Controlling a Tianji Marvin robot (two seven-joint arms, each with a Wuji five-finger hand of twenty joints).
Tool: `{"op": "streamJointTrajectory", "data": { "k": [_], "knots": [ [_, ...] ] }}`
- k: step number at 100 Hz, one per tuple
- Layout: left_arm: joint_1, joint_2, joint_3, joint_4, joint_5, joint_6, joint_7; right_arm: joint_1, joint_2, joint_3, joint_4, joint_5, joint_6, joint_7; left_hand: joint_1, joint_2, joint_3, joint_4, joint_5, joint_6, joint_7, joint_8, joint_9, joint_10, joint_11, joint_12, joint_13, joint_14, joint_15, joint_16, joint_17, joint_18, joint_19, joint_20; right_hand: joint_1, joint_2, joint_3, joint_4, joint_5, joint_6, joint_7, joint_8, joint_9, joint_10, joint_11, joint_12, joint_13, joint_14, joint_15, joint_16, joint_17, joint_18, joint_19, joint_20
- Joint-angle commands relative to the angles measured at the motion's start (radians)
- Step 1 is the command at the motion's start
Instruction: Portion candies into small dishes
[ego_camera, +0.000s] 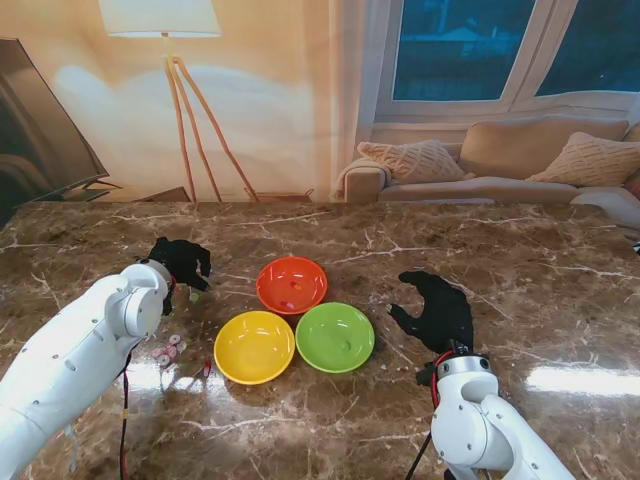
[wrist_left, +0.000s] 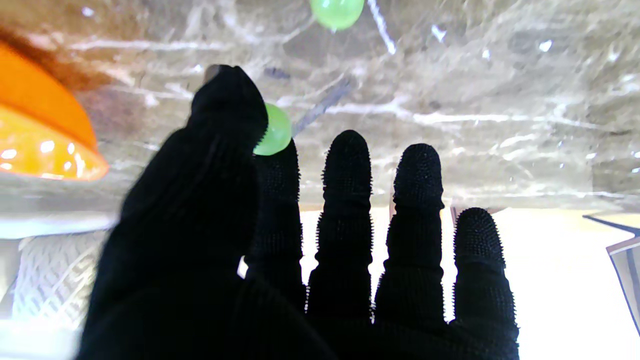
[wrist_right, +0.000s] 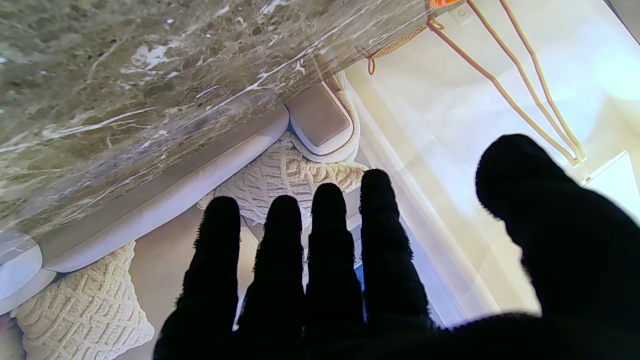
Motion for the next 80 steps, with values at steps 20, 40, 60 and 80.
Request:
{"op": "streamJointTrajectory", "data": {
  "k": [20,40,60,80],
  "knots": [
    [0.102,0.001,-0.082,-0.18,0.027,-0.03,0.019,-0.009,-0.002,0.001,0.004,0.0,0.004,0.011,0.066,0.06,0.001,0.021,0.064,-0.032,0.036,0.017,0.045,-0.011,-0.009,0.021,0.011,0.002,-0.001,-0.008,-0.017,0.041,0.014,0.013,-0.011,-0.01,0.018,0.033,0.003,-0.024,0.008,-0.008,-0.027,0.0,-0.011,0.008,-0.03,0.002,0.002,0.016,0.0,-0.003,0.009,0.026],
    [0.166,-0.012,-0.102,-0.292,0.016,-0.062,0.07,-0.011,-0.002,0.004,0.003,-0.003,0.005,0.006,0.064,0.059,0.001,0.02,0.066,-0.036,0.034,0.02,0.048,-0.014,-0.011,0.023,0.017,-0.001,-0.003,-0.009,-0.017,0.041,0.014,0.014,-0.01,-0.011,0.018,0.032,0.003,-0.024,0.008,-0.008,-0.026,0.0,-0.011,0.008,-0.03,0.002,0.001,0.016,0.0,-0.003,0.008,0.026],
    [0.209,-0.023,-0.097,-0.366,-0.01,-0.079,0.106,-0.013,-0.003,0.007,0.003,-0.003,0.003,0.004,0.063,0.053,0.003,0.019,0.07,-0.034,0.031,0.019,0.053,-0.013,-0.015,0.024,0.018,0.002,-0.008,-0.01,-0.02,0.044,0.009,0.012,-0.011,-0.01,0.018,0.032,0.003,-0.024,0.008,-0.008,-0.027,0.0,-0.011,0.008,-0.029,0.002,0.001,0.017,0.0,-0.003,0.008,0.027],
    [0.222,-0.035,-0.054,-0.389,-0.04,-0.111,0.152,-0.014,-0.003,0.009,0.001,-0.003,0.002,0.004,0.062,0.051,0.005,0.018,0.074,-0.038,0.028,0.018,0.057,-0.017,-0.019,0.024,0.017,0.0,-0.015,-0.011,-0.026,0.048,-0.005,0.007,-0.011,-0.009,0.019,0.032,0.004,-0.024,0.008,-0.008,-0.027,0.0,-0.011,0.007,-0.027,0.002,0.002,0.017,0.0,-0.002,0.007,0.027]
  ]
}}
